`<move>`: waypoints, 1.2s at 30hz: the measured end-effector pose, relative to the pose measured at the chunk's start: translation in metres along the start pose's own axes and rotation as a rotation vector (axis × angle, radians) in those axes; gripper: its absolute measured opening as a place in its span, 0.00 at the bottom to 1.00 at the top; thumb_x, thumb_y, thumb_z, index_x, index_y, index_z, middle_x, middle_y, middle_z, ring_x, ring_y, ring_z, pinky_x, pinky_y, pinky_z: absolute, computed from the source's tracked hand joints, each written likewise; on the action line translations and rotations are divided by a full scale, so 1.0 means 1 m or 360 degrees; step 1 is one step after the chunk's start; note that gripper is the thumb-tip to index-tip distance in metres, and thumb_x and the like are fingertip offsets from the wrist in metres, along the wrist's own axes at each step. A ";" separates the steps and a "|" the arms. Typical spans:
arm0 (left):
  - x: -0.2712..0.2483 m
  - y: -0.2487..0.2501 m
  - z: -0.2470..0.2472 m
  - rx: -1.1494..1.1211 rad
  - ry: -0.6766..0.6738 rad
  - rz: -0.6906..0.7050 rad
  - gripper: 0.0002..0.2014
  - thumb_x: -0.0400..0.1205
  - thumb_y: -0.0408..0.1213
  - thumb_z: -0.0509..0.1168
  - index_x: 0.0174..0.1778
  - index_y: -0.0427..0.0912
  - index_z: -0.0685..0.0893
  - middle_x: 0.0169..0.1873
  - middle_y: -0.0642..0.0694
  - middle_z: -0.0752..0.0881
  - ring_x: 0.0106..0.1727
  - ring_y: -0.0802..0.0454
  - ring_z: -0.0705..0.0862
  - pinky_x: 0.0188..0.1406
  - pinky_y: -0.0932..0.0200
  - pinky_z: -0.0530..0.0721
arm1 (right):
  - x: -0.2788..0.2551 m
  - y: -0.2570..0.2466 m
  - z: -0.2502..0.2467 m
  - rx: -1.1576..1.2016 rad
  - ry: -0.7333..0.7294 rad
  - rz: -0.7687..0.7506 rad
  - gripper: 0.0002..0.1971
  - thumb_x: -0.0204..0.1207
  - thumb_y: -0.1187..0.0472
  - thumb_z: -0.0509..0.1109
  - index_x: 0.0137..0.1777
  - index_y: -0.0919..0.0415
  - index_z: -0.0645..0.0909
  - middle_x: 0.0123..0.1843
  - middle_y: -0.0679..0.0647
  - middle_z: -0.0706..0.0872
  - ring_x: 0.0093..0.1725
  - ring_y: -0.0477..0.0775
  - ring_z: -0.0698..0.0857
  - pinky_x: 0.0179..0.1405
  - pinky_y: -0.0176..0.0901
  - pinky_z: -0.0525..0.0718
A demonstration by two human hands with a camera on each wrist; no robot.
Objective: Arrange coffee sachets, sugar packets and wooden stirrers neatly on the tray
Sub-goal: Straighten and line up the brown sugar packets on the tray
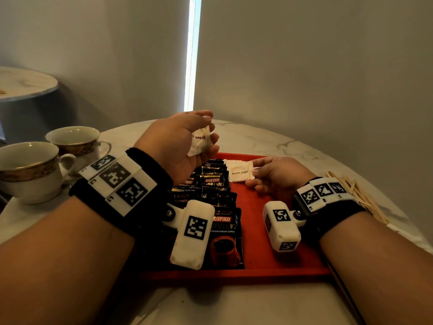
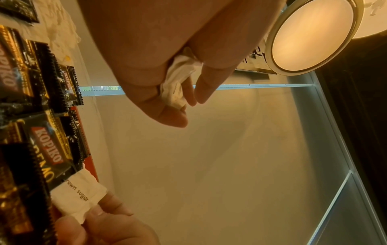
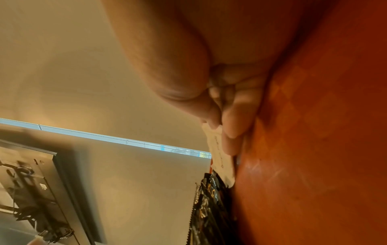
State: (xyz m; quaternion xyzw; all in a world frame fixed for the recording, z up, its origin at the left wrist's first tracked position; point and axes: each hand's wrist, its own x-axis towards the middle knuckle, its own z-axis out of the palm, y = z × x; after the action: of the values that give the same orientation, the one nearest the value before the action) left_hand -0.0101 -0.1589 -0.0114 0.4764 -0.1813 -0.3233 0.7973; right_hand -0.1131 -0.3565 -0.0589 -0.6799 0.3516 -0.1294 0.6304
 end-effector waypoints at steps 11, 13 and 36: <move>-0.001 0.000 0.001 -0.0006 -0.0001 0.0011 0.06 0.87 0.32 0.63 0.51 0.41 0.86 0.46 0.41 0.83 0.38 0.49 0.85 0.27 0.60 0.85 | 0.001 0.000 0.001 -0.0029 0.0046 0.0030 0.12 0.82 0.78 0.64 0.60 0.65 0.82 0.51 0.68 0.92 0.32 0.56 0.92 0.26 0.41 0.90; -0.001 -0.001 0.001 -0.0006 -0.0004 0.0012 0.06 0.87 0.32 0.63 0.51 0.41 0.86 0.46 0.42 0.83 0.38 0.50 0.85 0.27 0.60 0.85 | 0.000 0.000 0.002 -0.0026 0.0045 0.0026 0.12 0.82 0.78 0.64 0.59 0.65 0.82 0.50 0.68 0.92 0.33 0.57 0.92 0.28 0.42 0.90; -0.007 0.003 0.004 -0.0095 -0.0029 -0.0065 0.10 0.87 0.32 0.57 0.57 0.38 0.84 0.50 0.39 0.79 0.43 0.47 0.84 0.30 0.60 0.87 | -0.002 0.001 0.002 -0.0065 0.0127 -0.0048 0.07 0.82 0.72 0.68 0.58 0.66 0.82 0.47 0.64 0.88 0.29 0.53 0.88 0.23 0.40 0.82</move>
State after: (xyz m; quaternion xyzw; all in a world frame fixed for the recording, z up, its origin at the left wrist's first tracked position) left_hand -0.0163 -0.1556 -0.0070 0.4530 -0.1689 -0.3491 0.8027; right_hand -0.1133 -0.3538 -0.0593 -0.6922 0.3687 -0.1586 0.5998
